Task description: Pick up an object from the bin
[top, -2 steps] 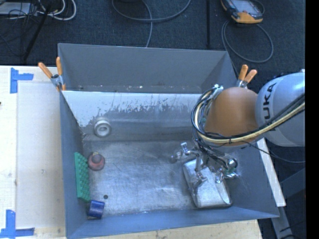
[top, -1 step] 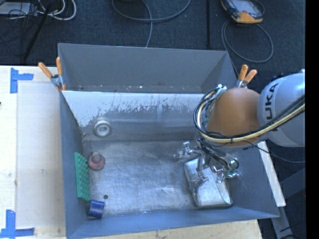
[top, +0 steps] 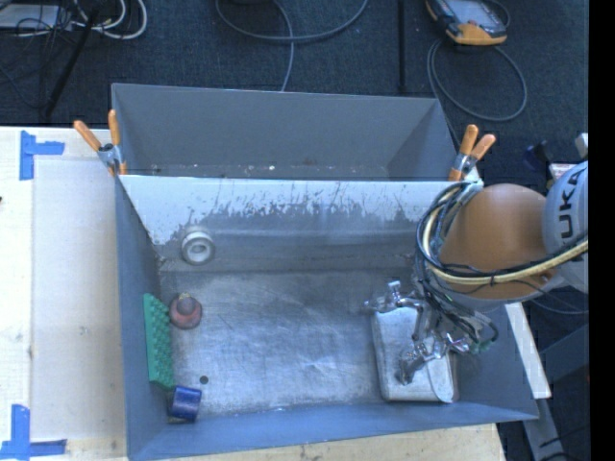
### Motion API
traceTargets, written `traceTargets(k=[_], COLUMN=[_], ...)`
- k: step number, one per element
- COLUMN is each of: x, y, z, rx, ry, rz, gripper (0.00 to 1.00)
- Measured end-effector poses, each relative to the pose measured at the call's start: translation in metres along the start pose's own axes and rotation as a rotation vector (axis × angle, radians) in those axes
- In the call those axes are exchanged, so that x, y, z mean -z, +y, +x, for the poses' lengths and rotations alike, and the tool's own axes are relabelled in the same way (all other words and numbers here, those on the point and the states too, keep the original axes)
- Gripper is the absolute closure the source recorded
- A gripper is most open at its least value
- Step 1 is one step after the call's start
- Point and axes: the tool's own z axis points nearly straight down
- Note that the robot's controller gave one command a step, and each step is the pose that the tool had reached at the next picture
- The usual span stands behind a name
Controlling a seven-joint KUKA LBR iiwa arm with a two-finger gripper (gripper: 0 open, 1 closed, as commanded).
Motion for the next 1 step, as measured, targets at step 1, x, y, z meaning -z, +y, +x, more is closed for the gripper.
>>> traceTargets(k=[1], x=[-0.0121], y=[-0.0582], z=[-0.0184], rx=[0.074], ry=[0.027], rz=[0.0], gripper=[0.0])
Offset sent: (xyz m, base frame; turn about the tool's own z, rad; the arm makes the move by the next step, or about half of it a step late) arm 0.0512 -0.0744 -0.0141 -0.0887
